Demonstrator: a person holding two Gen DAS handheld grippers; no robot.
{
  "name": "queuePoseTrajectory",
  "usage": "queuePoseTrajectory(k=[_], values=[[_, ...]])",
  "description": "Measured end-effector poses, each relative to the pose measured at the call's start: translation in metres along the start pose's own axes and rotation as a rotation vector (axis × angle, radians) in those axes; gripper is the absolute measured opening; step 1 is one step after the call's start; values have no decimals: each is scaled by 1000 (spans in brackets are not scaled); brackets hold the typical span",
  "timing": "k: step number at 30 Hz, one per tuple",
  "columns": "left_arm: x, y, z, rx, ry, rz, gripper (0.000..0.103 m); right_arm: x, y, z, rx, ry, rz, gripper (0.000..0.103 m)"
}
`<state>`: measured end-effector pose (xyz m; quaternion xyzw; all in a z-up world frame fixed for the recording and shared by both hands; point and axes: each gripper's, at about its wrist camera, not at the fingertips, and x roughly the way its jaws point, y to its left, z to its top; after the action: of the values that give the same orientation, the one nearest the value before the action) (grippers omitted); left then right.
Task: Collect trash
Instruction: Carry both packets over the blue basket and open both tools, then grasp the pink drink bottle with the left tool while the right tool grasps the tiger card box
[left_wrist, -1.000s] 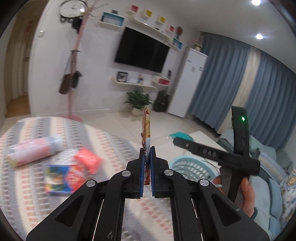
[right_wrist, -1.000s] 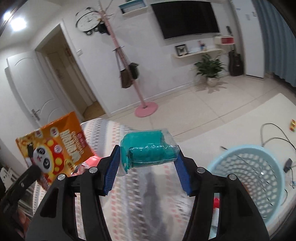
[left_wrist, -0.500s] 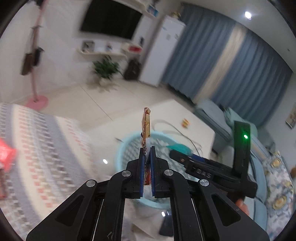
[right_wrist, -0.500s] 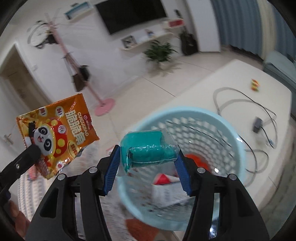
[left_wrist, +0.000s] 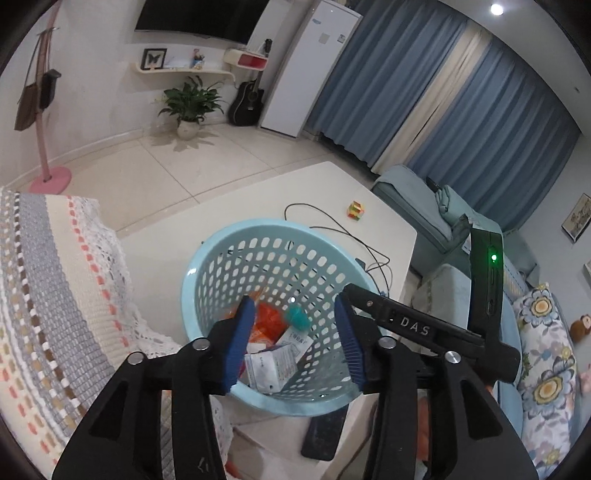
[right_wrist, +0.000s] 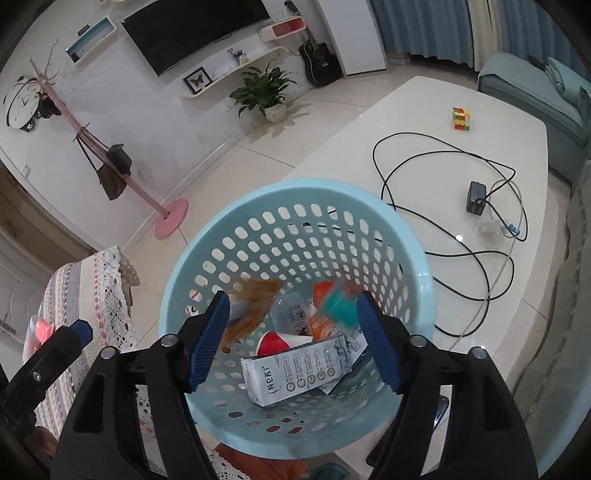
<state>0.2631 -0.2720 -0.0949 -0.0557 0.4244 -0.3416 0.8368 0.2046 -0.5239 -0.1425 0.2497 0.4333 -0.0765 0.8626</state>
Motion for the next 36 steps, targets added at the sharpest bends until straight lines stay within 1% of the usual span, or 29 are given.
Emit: queuePoseTrajectory(k=[4,6,8,13,16,20,23,26,31,35,36], values=[[-16,-2,-5,-2,-27,4,45,-10,3,1,-3,-11,20,68],[-27,-2,-7,-1,-45,13,48,-16,10,2,-15,-18,32,68],[-38,-1,-9,0,-66,26,49,-21,18,2,-33,-25,41,68],[-67,1,-12,-1,-120,50,49,-38,46,1,-85,-57,70,68],[-91,8,-14,-13,-165,63,49,-48,62,0,-109,-86,57,68],[-124,21,-22,-39,-217,87,49,-62,88,0,-139,-107,111,68],[-150,34,-27,-69,-255,108,49,-70,114,-3,-182,-120,139,69],[-172,47,-29,-89,-281,136,49,-77,142,-7,-231,-138,145,69],[-212,74,-33,-118,-328,183,49,-87,185,-13,-305,-151,198,69],[-240,95,-34,-139,-361,230,49,-95,230,-26,-401,-197,201,69],[-245,101,-33,-144,-364,241,51,-96,238,-29,-420,-200,206,69]])
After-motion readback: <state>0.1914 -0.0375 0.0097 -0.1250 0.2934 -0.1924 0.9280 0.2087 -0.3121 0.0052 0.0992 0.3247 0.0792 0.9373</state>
